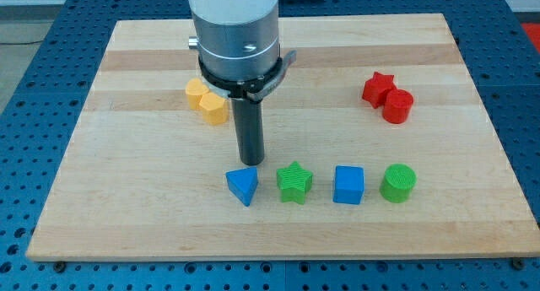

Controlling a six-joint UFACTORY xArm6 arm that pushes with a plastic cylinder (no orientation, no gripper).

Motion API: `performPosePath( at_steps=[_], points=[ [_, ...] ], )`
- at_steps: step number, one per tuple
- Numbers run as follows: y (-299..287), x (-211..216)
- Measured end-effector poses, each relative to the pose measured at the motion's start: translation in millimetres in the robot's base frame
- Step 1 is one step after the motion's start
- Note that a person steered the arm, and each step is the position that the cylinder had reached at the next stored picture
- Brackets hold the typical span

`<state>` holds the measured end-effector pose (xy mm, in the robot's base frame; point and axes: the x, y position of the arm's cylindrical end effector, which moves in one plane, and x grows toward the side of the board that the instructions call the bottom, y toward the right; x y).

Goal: Move the blue triangle slightly to the left

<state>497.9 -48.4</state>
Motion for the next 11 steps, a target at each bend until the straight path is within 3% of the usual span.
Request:
performPosePath(
  at_steps=[2,3,4,5,6,10,11],
  points=[
    [-73,39],
    [-61,73],
    [-11,87],
    [30,83],
    [33,73],
    [-26,50],
    [-15,36]
  ],
)
